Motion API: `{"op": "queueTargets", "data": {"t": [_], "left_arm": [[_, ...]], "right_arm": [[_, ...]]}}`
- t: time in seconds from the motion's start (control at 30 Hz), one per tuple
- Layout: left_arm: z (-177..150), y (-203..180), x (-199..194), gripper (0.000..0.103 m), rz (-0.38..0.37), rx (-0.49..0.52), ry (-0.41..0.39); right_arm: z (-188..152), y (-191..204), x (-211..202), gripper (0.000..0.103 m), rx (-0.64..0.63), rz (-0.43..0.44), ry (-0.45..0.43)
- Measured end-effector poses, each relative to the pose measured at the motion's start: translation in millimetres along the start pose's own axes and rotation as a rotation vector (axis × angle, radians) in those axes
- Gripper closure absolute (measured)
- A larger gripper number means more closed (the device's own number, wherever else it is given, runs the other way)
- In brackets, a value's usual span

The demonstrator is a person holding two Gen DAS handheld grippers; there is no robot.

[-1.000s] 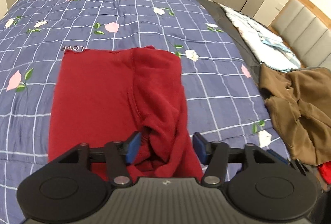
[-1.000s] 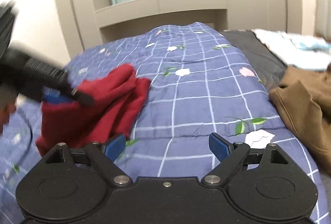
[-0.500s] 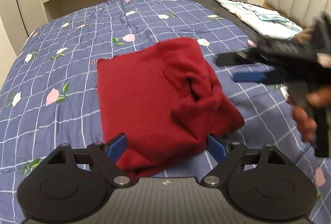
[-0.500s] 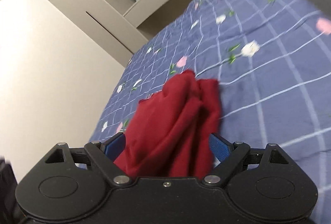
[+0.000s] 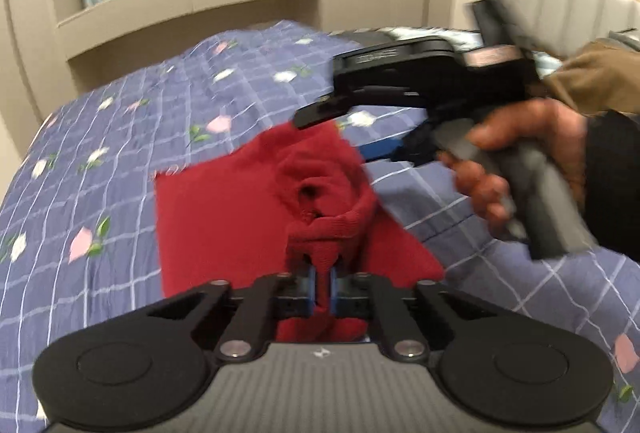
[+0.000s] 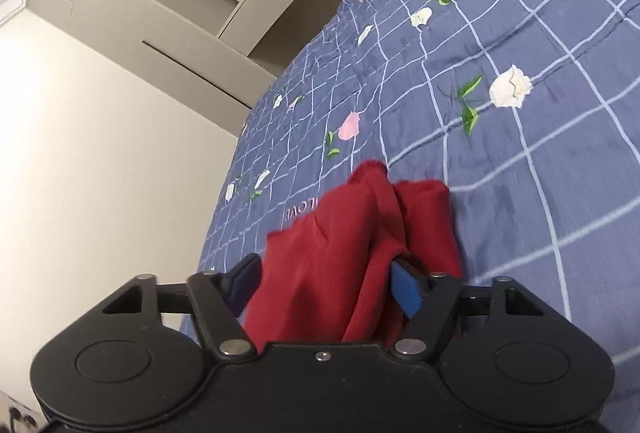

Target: Fold small clothes

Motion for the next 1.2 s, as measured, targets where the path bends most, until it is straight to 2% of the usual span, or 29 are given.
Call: {"op": "queueTargets", "data": {"t": [0.03, 0.07, 0.1, 0.13, 0.23, 0.43, 0.47, 0.53, 0.6, 0.7, 0.73, 0.8, 0.83, 0.87, 0.9, 0.97, 1.03, 1.2], "left_arm": [[0, -4, -1, 0.098, 0.002, 0.026, -0.010], [0, -10, -2, 0.098, 0.020, 0.068, -0.017], [-1, -15, -2, 0.098, 0.036, 0.107, -0.021], [0, -18, -1, 0.098, 0.040, 0.122, -0.028], [2, -17, 2, 0.099, 0.022, 0.084, -0.027], [-1, -24, 4, 0.099, 0.007, 0.121, -0.038], [-3, -25, 7, 0.099, 0.004, 0.126, -0.029], [-7, -25, 12, 0.099, -0.003, 0.122, -0.008], [-10, -25, 14, 0.099, -0.007, 0.120, -0.003], [-10, -25, 15, 0.099, -0.013, 0.126, 0.001], [-10, -24, 16, 0.099, -0.015, 0.126, 0.001], [-10, -23, 16, 0.099, -0.018, 0.124, 0.002], [-11, -22, 15, 0.099, -0.018, 0.125, 0.002], [-10, -22, 15, 0.099, -0.018, 0.128, 0.003], [-10, -22, 15, 0.099, -0.018, 0.130, 0.003], [-9, -24, 13, 0.099, -0.019, 0.130, 0.006], [-9, -25, 15, 0.099, -0.028, 0.119, 0.020], [-5, -14, 25, 0.098, -0.064, 0.032, 0.065]], "right_arm": [[4, 2, 3, 0.051, -0.011, -0.010, 0.001], [6, 6, 5, 0.069, -0.038, -0.024, 0.000], [9, 13, 6, 0.082, -0.091, -0.044, -0.004], [11, 21, 6, 0.085, -0.154, -0.060, -0.011], [9, 45, 3, 0.090, -0.354, -0.098, -0.046], [-12, 66, -11, 0.090, -0.691, -0.185, -0.135], [-15, 62, -8, 0.089, -0.692, -0.189, -0.112], [-15, 48, -2, 0.071, -0.604, -0.175, -0.053], [-10, 34, 1, 0.060, -0.476, -0.109, -0.014], [3, 21, 3, 0.047, -0.304, -0.045, -0.026], [9, 18, 4, 0.046, -0.268, -0.041, -0.041], [22, 20, 10, 0.050, -0.232, -0.050, -0.057], [27, 23, 11, 0.072, -0.241, -0.053, -0.061], [30, 29, 12, 0.085, -0.274, -0.062, -0.071], [32, 38, 11, 0.091, -0.327, -0.078, -0.086], [32, 49, 9, 0.093, -0.421, -0.105, -0.107], [27, 51, 11, 0.094, -0.498, -0.169, -0.092], [19, 32, 11, 0.092, -0.539, -0.289, -0.078]]}}
Point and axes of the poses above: each gripper's, at about its wrist camera, not at the fingertips, and x roughly the way its jaws point, y to its left, z to its top, the point moved 3 cm from there along x, roughly the way its jaws point, and after that the axes turned 2 degrees about -z, right-handed, at the moved point
